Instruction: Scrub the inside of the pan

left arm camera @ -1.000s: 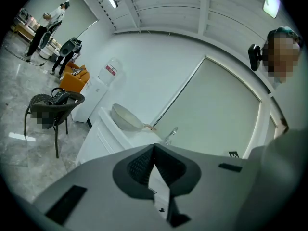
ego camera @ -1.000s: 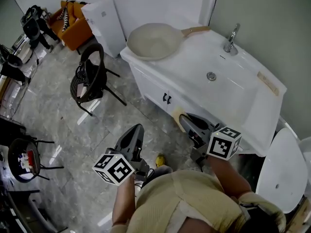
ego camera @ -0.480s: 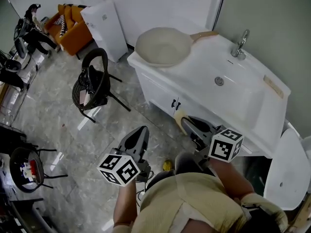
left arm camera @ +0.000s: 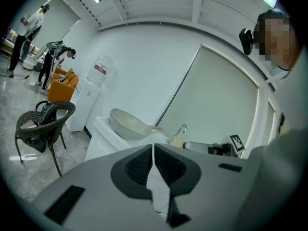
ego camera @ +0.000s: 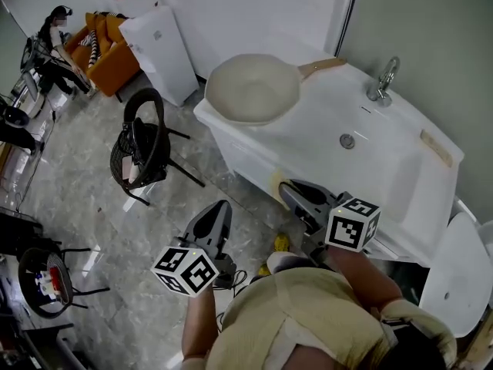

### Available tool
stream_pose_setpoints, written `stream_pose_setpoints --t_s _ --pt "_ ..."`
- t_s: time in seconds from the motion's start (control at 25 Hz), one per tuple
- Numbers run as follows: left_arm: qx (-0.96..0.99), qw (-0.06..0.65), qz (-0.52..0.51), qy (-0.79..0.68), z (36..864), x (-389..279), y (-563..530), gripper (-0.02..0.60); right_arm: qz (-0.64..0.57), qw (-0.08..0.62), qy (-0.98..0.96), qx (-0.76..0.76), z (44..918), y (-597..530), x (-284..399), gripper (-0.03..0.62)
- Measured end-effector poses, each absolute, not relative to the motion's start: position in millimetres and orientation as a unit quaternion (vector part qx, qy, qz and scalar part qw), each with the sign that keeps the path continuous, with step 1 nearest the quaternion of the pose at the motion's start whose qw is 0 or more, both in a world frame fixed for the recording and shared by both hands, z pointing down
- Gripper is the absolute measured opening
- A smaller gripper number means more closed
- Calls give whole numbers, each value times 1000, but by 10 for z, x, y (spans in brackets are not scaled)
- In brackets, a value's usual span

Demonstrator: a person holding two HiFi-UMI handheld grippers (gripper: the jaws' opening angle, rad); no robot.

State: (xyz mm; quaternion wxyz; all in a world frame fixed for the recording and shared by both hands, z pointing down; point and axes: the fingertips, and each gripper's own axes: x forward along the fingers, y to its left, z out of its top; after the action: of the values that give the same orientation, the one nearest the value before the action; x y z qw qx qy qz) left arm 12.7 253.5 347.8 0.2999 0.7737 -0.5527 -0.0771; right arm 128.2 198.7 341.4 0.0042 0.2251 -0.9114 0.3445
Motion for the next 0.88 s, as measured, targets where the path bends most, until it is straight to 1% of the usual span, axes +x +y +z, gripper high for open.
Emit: stream_pose_setpoints --t_s 0.44,0.88 --pt "763 300 -55 -570 3525 207 1747 54 341 -23 -911 231 3349 1145 1539 55" --pt "737 303 -28 -603 3644 203 1256 55 346 -40 -909 231 3415 696 1774 55"
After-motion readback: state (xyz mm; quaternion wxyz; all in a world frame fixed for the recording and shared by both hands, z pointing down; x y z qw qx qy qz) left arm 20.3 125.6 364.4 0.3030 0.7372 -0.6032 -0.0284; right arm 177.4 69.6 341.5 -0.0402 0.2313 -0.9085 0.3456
